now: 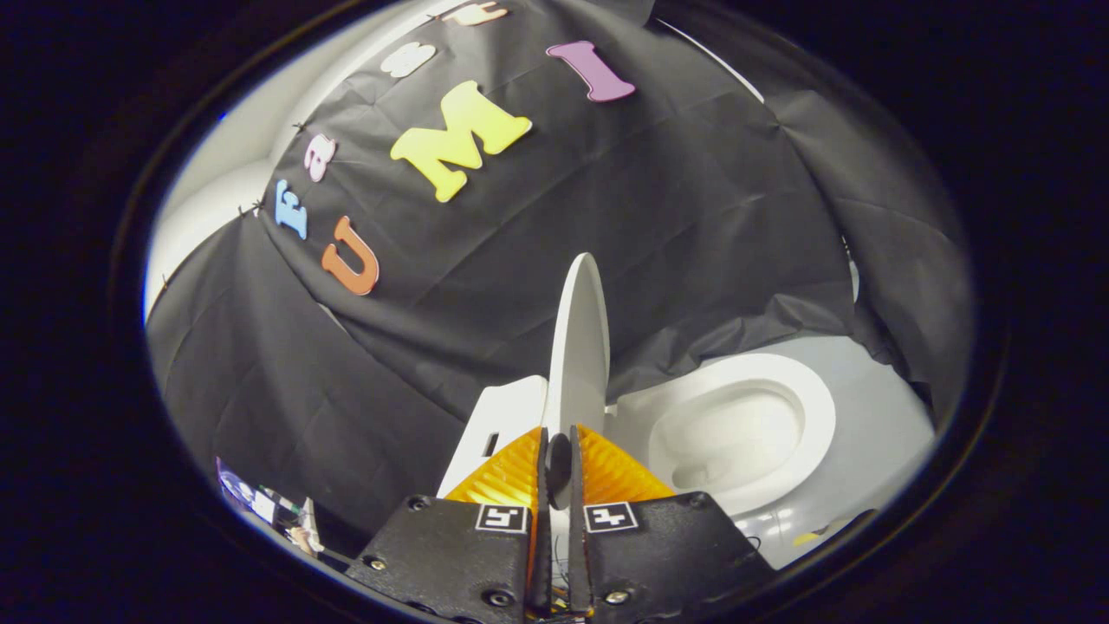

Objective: Open the toilet lid.

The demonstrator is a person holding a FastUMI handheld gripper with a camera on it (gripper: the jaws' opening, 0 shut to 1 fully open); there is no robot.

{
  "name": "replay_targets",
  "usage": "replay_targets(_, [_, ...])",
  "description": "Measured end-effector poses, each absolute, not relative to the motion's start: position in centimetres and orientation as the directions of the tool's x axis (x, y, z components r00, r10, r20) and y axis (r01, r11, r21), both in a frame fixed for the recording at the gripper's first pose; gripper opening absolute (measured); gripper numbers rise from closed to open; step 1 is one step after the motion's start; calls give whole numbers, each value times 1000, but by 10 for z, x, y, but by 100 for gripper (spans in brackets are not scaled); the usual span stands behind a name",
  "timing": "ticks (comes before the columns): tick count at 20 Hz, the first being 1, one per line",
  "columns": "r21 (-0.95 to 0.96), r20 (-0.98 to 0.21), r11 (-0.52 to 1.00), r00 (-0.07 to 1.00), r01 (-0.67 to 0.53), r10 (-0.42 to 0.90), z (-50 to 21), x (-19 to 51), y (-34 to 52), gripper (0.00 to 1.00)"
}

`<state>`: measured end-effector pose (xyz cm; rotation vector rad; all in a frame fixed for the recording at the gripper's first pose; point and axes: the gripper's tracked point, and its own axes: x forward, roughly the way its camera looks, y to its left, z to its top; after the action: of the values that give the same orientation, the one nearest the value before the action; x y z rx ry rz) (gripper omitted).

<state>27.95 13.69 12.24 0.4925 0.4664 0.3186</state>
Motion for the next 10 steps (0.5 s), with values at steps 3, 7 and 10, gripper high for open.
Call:
replay_targets(3, [486, -353, 853, 851, -189, 389, 127, 278, 149, 11])
replay_targets(7, [480, -347, 853, 850, -202, 397, 134, 277, 169, 11])
replay_targets(10, [465, -347, 860, 850, -211, 396, 137, 276, 183, 11])
